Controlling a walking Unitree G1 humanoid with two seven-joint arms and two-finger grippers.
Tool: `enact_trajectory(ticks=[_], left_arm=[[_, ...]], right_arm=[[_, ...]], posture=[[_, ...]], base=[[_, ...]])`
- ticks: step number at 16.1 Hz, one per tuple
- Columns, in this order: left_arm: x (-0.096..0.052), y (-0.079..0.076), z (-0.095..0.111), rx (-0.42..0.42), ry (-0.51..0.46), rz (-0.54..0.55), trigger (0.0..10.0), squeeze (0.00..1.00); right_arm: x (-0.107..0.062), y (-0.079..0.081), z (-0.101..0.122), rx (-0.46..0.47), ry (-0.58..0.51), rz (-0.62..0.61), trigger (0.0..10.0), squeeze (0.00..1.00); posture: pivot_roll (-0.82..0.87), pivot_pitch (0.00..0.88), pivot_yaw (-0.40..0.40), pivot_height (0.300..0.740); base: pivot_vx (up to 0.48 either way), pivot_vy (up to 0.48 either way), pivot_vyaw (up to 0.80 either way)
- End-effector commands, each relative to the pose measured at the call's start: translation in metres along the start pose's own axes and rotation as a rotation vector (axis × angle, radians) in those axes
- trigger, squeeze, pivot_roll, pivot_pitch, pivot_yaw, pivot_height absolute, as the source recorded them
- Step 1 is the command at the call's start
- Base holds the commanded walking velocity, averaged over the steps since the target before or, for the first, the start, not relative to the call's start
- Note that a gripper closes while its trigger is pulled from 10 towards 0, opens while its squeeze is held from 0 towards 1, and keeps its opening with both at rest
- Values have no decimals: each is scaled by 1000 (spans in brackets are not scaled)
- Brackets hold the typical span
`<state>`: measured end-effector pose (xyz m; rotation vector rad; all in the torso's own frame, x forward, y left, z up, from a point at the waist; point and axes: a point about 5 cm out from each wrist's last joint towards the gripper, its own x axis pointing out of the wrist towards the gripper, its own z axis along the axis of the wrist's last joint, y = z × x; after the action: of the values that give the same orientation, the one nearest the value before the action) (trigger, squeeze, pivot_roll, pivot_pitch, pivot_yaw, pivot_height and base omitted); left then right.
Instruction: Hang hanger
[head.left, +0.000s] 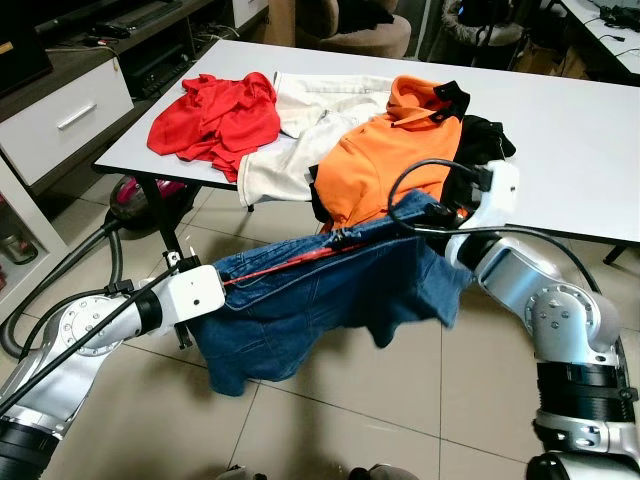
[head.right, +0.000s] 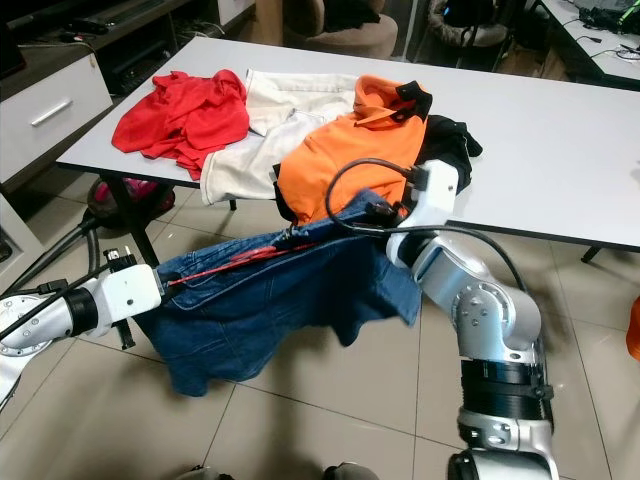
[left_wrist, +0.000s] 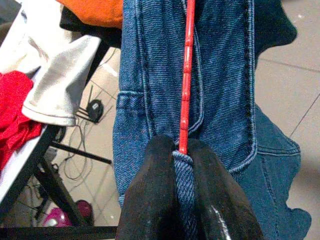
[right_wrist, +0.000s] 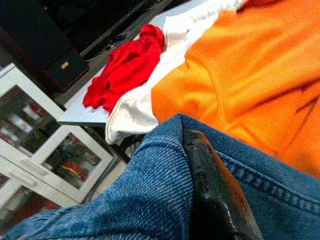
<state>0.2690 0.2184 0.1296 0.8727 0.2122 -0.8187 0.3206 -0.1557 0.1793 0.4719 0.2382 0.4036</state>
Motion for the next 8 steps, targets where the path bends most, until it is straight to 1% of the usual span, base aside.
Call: enact_trajectory(ticks=[1,2,4,5,6,7,8], left_arm=[[-4,9,1,-20,4,34,0,0],[-4,15,5,-62,-16,58,0,0],[-3,18,7,-93,-28,62,0,0],[-2,19,8,-109,-32,53,0,0],[-2,22,8,-154,-41,54,0,0],[-3,25,9,-198,-55,62,0,0],[-3,26,9,-213,-59,64,0,0]], right_arm=[[-2,6,20,-74,-83,23,0,0],[-4,5,22,-138,-90,18,0,0],[-5,4,24,-187,-102,10,0,0],[-5,4,29,-196,-139,7,0,0],[-7,7,40,-212,-223,20,0,0],[-9,10,46,-247,-264,33,0,0],[-9,11,47,-262,-269,36,0,0]], posture=[[-154,0,-21,740],[-156,0,-17,740],[-159,0,-13,740],[-162,0,-7,740],[-164,0,-7,740],[-164,0,-7,740],[-164,0,-7,740]], base=[[0,0,0],[0,0,0],[0,0,0],[0,0,0],[0,0,0],[0,0,0],[0,0,0]])
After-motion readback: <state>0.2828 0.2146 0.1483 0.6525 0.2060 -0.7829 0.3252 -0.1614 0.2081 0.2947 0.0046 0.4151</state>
